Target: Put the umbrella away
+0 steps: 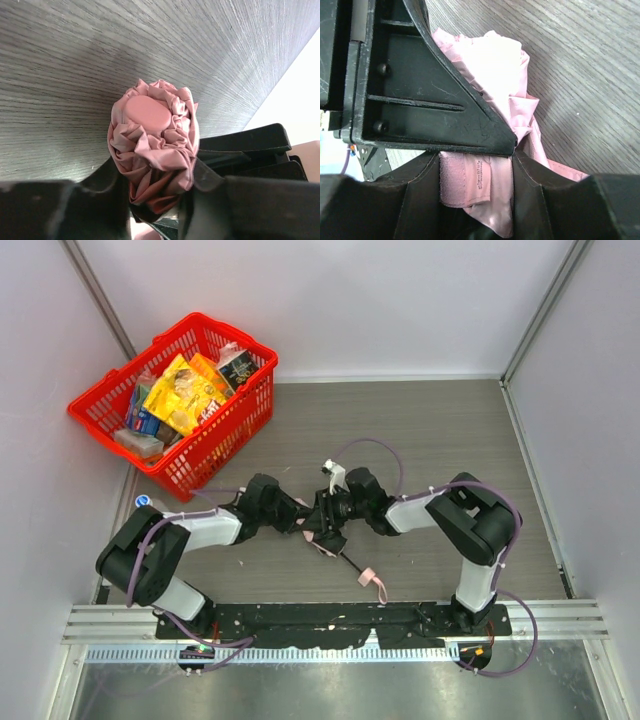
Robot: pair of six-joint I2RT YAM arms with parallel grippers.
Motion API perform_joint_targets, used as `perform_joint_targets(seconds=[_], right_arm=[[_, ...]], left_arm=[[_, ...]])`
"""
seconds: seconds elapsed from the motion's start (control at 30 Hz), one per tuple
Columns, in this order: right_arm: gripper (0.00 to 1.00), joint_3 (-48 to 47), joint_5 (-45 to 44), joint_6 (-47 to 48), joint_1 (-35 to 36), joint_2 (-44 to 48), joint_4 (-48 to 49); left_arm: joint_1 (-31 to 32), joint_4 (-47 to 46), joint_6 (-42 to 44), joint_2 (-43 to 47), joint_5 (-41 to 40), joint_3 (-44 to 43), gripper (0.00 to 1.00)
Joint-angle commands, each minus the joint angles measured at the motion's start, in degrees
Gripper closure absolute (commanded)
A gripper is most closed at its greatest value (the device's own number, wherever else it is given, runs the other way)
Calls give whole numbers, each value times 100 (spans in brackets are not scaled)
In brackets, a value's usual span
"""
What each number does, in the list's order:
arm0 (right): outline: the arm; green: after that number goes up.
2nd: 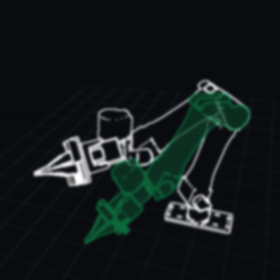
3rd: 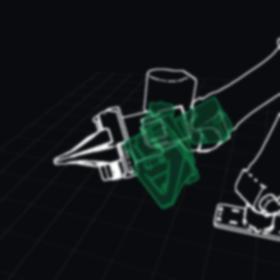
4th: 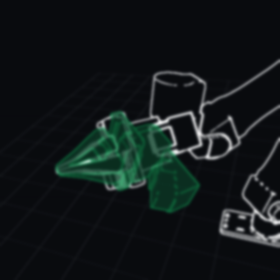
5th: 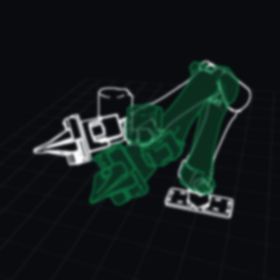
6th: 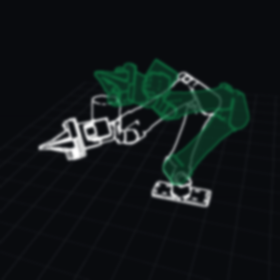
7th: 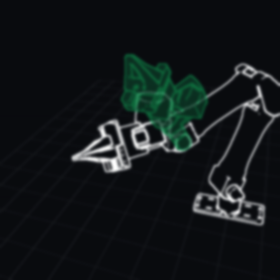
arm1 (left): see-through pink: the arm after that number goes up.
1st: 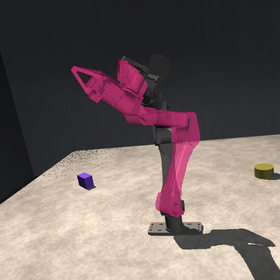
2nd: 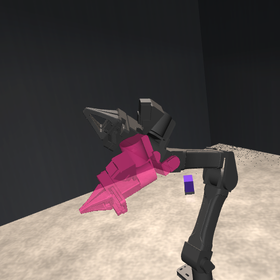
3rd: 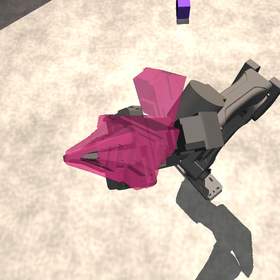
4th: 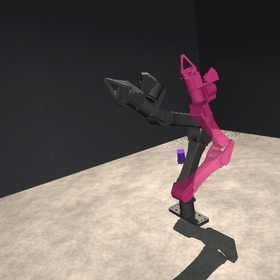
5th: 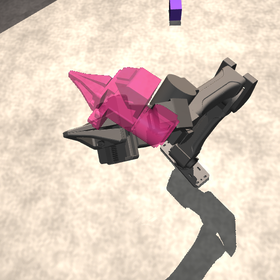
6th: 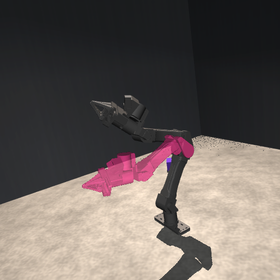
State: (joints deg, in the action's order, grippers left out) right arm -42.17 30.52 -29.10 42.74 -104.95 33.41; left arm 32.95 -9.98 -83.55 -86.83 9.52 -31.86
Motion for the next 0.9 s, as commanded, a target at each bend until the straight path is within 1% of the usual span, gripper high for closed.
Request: perform_joint_targets(seconds=[0.0, 0.03, 0.07, 0.1, 0.17, 0.2, 0.23, 0.27, 0.3, 0.33, 0.43, 0.5, 0.63, 0.73, 0.8, 0.87], right_arm=[[99, -265, 622, 325, 112, 651, 309], [99, -291, 491, 405, 120, 703, 202], [92, -300, 377, 501, 120, 747, -95], [88, -335, 167, 546, 129, 817, -298], [75, -344, -45, 686, 112, 923, -624], [66, -318, -168, 678, 112, 976, -799], [61, -240, -300, 669, 103, 1124, -827], [51, -187, -371, 634, 112, 1186, -862], [47, -125, -607, 573, 112, 1378, -906], [40, -107, -661, 572, 103, 1450, -1037], [32, -212, -951, 826, 112, 1793, -1712], [30, -326, -1179, 1098, 120, 1942, -2134], [28, -502, -1409, 1486, 155, 2040, -2505], [28, -774, -1803, 1801, 497, 1917, -2777], [27, -897, -2216, 1969, 787, 1803, -2840], [28, -950, -2734, 2153, 1094, 1697, -2840]], left_arm=[[1, -4, 427, -1, -213, 215, 94], [10, 5, 453, 43, -240, 224, 98], [10, 13, 462, 87, -275, 250, 100], [10, -4, 454, 130, -301, 268, 100], [10, 4, 471, 210, -319, 285, 100], [10, 5, 454, 245, -328, 285, 100], [10, -21, 471, 280, -319, 303, 100], [10, -48, 480, 306, -310, 277, 100], [1, -31, 489, 350, -310, 276, 100], [1, -31, 497, 368, -310, 259, 100], [-8, 153, 541, 430, -337, 171, 100], [1, 285, 576, 421, -363, 127, 100], [-8, 452, 550, 289, -354, 92, 100], [1, 462, 524, 193, -354, 92, 100], [1, 540, 489, 122, -363, 83, 100], [1, 812, 454, 43, -389, -4, 100]])
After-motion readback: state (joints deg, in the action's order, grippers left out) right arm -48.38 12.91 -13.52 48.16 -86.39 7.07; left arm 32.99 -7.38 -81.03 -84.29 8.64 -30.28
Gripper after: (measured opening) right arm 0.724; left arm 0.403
